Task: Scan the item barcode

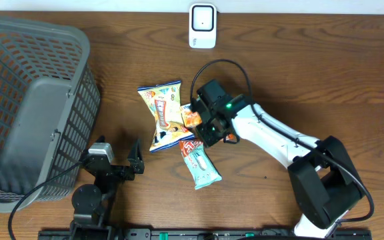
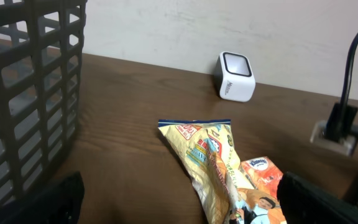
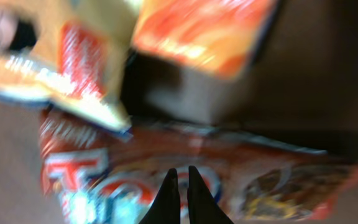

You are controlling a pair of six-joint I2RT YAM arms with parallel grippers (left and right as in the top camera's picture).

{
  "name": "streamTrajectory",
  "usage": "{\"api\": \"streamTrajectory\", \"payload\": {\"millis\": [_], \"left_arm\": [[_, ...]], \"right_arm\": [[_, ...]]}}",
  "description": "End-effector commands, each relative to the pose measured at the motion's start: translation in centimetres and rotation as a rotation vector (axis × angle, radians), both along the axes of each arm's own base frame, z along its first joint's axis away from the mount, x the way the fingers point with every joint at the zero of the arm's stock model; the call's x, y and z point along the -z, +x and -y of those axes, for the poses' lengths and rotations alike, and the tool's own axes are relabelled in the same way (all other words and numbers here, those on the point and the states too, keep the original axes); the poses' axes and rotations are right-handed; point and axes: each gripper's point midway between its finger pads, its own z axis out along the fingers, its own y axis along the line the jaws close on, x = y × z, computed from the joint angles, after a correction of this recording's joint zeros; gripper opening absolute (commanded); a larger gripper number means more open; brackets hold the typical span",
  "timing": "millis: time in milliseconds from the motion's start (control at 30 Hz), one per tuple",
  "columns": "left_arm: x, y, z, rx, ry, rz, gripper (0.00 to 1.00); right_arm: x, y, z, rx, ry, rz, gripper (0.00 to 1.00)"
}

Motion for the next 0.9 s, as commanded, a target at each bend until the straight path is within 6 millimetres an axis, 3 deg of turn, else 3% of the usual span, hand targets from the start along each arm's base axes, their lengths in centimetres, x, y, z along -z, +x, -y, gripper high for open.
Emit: {"api": "streamTrajectory", "payload": {"millis": [0,233,367,700,867], "left_arm": [[1.7,0.0,0.0,0.0,-0.013,-0.044,0.98],[1.7,0.0,0.0,0.0,-0.013,-0.044,0.98],[1.7,0.0,0.0,0.0,-0.013,-0.044,0.98],[1.7,0.0,0.0,0.0,-0.013,-0.044,0.98],[1.7,0.0,0.0,0.0,-0.013,-0.044,0.98]], "right_arm": [[1.0,1.4,1.1,0.075,-0.027,0.014,0.01],[5.9,2.0,3.9,0.163,-0.127,-0.064,0.01],[7.5,2.4,5.7,0.215,-0.152,-0.106,0.01],[5.2,5.0,11.9,0.403,-0.16,-0.164,0.01],[2.5,5.9,12.8,0.439,-0.129,-0.156,0.01]]}}
